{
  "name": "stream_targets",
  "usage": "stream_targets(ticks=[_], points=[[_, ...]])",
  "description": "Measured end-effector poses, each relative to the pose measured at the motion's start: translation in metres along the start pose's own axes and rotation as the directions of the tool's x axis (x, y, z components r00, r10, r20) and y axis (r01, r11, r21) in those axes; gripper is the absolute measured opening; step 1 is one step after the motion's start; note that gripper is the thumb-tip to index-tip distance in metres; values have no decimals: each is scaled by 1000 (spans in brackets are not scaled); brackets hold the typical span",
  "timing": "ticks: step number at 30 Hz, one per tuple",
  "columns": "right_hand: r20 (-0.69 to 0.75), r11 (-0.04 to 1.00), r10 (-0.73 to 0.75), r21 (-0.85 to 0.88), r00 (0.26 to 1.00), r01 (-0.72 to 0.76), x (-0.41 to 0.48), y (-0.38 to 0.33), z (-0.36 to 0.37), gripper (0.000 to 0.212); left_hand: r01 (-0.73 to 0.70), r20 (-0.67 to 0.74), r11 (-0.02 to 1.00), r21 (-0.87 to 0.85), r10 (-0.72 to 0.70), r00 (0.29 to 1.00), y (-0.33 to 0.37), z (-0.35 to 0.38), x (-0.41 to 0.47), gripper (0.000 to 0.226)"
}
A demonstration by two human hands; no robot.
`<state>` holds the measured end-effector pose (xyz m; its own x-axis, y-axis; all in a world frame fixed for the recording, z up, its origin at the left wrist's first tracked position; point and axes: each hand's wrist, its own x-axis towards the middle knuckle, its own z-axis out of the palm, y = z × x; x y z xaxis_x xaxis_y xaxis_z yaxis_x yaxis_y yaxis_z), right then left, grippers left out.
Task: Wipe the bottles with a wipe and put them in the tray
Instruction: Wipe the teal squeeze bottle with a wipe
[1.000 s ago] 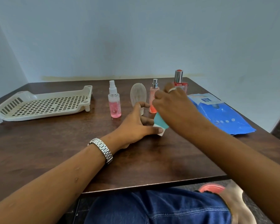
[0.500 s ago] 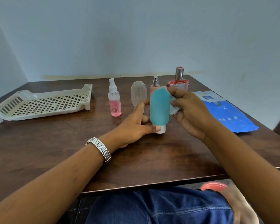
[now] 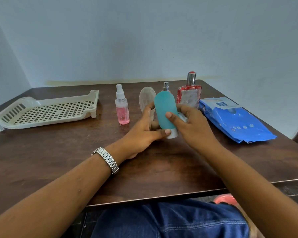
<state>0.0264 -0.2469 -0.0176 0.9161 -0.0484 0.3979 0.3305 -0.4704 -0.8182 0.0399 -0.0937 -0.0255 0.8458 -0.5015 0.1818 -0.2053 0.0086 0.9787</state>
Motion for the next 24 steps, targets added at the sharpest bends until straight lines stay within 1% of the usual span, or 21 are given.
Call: stream_targets(ticks=[3,5,7,10,12,14,17,21,22,24], points=[[-220,995,-48,-96,974,27,-8,-3,3,36,-8,-8,1000,-28,8,1000,0,0,1,70],[-270,984,-119,-158,955,78,-14,-6,5,35,-2,-38,995,-99,-2,999,-1,-1,3,69],[-216,964,-201,-218,955,153,-21,-8,8,37,15,-75,981,-192,-30,997,-3,-3,6,69],[-38,913,-313,-287,949,289,-26,-9,8,47,41,-104,957,-289,-74,992,-1,-7,6,67],[50,887,-330,-324,943,328,-22,-10,4,51,58,-77,943,-327,-87,993,1,-8,5,65],[94,868,-327,-363,940,338,-14,-11,0,52,78,-32,944,-322,-93,995,2,-8,4,66],[104,860,-313,-391,944,328,4,-14,-3,48,109,22,954,-281,-108,994,3,-8,2,67],[2,885,-335,-341,942,316,29,-19,-7,35,112,48,967,-228,-104,993,3,-8,3,60],[-3,882,-342,-346,940,320,31,-20,-7,35,107,44,969,-223,-100,994,2,-8,3,59],[32,857,-365,-380,931,349,27,-19,-6,36,98,32,972,-214,-94,995,1,-8,3,57]])
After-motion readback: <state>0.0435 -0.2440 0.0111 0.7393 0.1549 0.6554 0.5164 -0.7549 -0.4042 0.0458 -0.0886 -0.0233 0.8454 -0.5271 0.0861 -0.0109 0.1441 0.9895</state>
